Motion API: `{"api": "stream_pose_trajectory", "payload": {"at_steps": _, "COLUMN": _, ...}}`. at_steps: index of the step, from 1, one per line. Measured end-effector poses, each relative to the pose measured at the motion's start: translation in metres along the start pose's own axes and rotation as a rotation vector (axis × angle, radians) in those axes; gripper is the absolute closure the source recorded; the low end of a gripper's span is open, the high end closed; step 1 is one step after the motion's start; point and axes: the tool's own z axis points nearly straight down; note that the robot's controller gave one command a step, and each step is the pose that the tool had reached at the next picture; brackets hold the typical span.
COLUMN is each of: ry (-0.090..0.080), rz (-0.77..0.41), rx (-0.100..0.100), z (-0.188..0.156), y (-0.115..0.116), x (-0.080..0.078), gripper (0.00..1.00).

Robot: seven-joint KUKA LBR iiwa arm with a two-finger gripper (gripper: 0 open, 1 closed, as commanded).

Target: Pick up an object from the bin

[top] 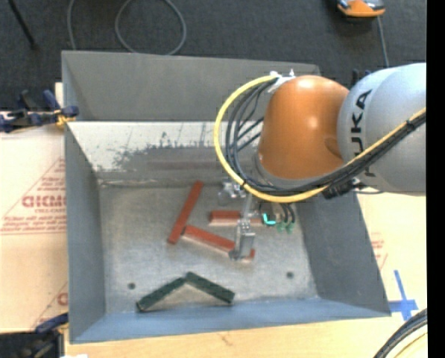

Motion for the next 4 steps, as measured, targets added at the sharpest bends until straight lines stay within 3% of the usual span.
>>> {"api": "stream_pose_trajectory", "payload": {"at_steps": 1, "ry": -0.007, "rz": -0.127, "rx": 0.002, "z": 0.14, "y": -0.017, "x": -0.031, "gripper": 0.0}}
{"api": "stream_pose_trajectory", "payload": {"at_steps": 2, "ry": -0.01, "rz": -0.123, "rx": 0.0, "z": 0.137, "y": -0.016, "x": -0.032, "gripper": 1.0}}
{"api": "stream_pose_trajectory", "payload": {"at_steps": 3, "ry": -0.018, "rz": -0.157, "rx": 0.001, "z": 0.038, "y": 0.016, "x": -0.06, "gripper": 1.0}}
{"api": "stream_pose_trajectory", "payload": {"at_steps": 4, "ry": -0.009, "rz": -0.154, "rx": 0.0, "z": 0.043, "y": 0.015, "x": -0.057, "gripper": 0.0}}
